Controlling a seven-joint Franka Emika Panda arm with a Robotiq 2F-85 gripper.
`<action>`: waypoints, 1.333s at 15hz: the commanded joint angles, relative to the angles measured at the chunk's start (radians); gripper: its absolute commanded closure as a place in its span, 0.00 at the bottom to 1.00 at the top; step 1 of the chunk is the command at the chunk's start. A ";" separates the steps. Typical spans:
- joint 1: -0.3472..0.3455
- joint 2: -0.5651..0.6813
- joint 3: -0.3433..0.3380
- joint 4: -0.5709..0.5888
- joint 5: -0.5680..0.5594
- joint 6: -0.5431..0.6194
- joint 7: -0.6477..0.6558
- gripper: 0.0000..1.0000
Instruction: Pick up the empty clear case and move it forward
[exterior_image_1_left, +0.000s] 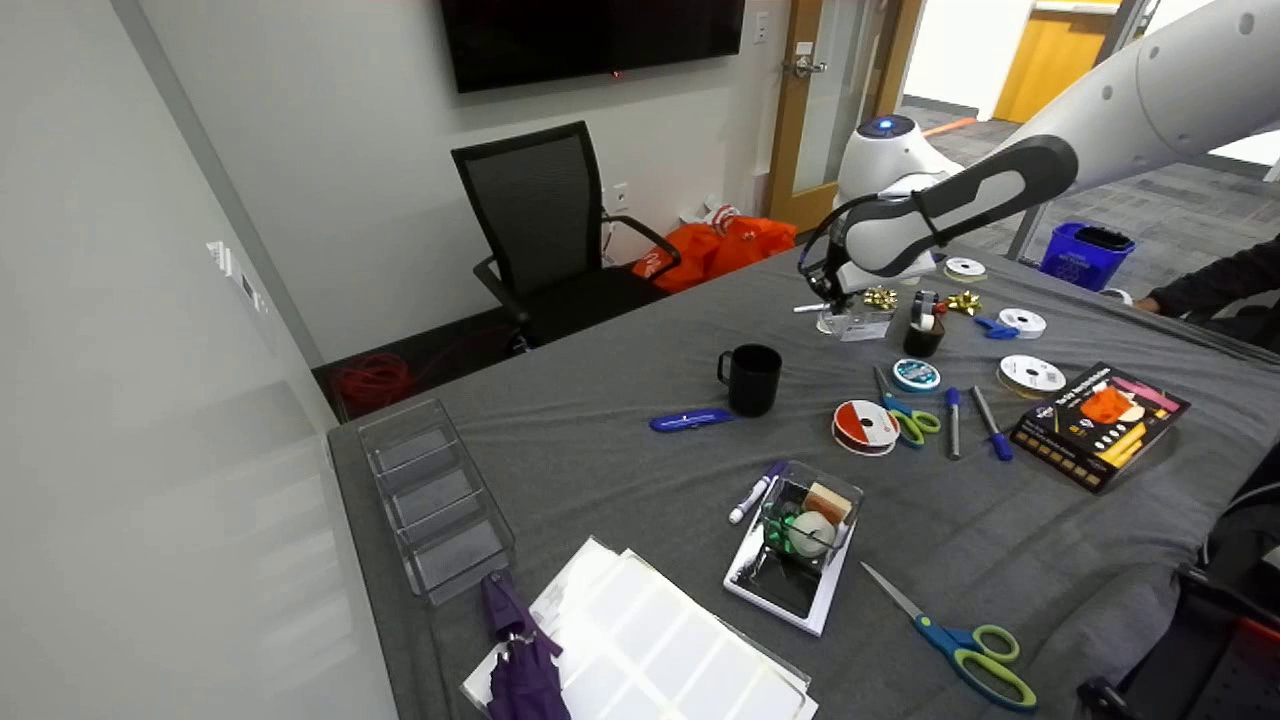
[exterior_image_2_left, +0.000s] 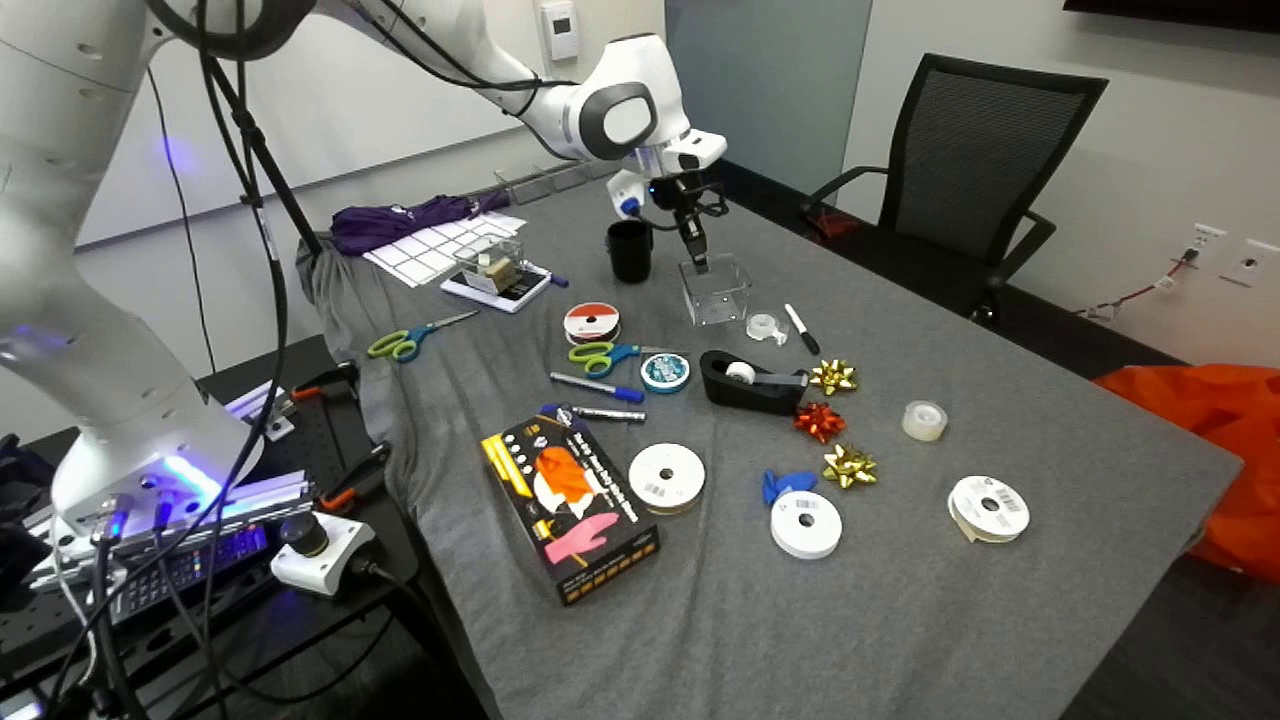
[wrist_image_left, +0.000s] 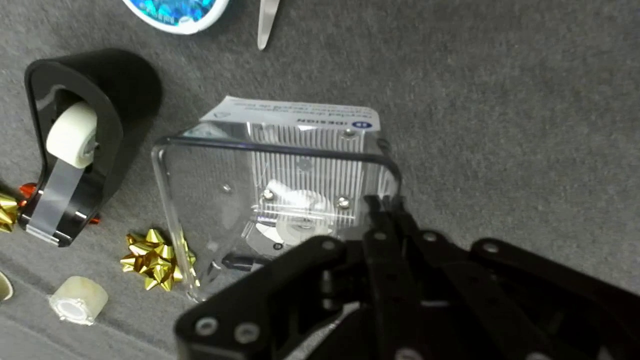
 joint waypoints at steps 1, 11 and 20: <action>0.015 0.063 -0.028 0.091 0.012 -0.024 -0.048 0.88; 0.011 0.007 0.005 0.024 0.036 0.023 -0.113 0.07; -0.088 -0.287 0.179 -0.239 0.247 0.004 -0.439 0.00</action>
